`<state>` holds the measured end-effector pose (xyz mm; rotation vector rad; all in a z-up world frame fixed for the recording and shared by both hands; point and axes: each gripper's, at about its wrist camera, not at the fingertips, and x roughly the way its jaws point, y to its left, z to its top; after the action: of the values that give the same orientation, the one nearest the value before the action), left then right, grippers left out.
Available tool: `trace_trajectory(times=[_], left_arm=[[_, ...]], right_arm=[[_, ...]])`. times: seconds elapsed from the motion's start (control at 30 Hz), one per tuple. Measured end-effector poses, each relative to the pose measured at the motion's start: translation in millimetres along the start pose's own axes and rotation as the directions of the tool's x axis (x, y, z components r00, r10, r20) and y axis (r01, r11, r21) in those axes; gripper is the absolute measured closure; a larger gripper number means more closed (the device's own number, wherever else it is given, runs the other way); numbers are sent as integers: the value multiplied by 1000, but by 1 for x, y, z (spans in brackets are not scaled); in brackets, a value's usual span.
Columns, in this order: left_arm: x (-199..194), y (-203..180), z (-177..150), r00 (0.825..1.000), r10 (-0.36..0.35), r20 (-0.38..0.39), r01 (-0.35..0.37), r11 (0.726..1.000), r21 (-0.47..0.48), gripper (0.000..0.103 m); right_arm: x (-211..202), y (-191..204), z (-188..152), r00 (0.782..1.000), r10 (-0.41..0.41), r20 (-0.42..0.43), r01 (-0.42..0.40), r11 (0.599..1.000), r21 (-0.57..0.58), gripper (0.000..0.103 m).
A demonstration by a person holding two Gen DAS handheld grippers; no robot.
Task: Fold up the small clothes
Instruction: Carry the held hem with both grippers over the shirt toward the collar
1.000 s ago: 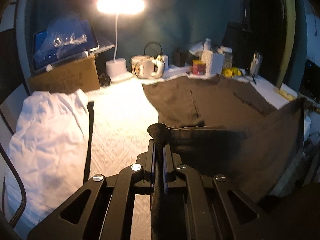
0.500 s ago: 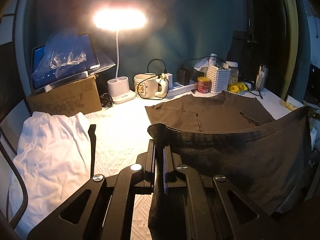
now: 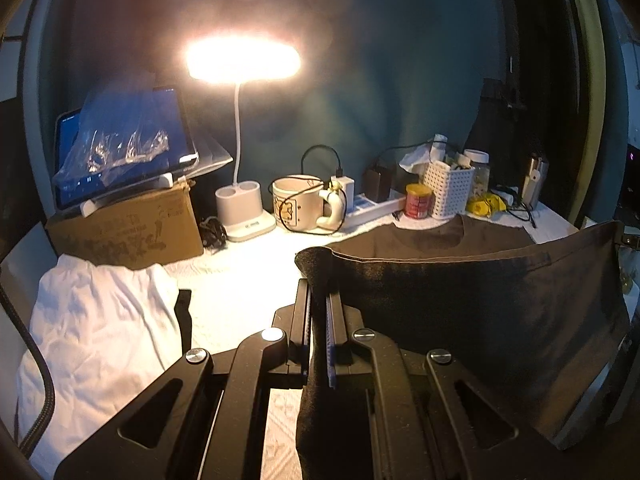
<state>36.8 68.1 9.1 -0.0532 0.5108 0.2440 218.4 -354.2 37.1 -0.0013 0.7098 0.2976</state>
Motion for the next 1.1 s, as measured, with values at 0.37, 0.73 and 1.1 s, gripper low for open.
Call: trace_trajectory(times=[0.37,0.73,1.1], left_arm=[[26,9,24,1000,18,23,-18,1000,1,98],[55,6,40,1000,0,20,-1,1000,26,98],[88,4,53,999,-37,-7,38,998,53,98]], right_arm=[[33,6,29,1000,21,10,-21,1000,-9,97],[60,9,48,1000,13,15,-13,1000,-10,97],[84,13,62,999,-26,35,27,999,-23,97]])
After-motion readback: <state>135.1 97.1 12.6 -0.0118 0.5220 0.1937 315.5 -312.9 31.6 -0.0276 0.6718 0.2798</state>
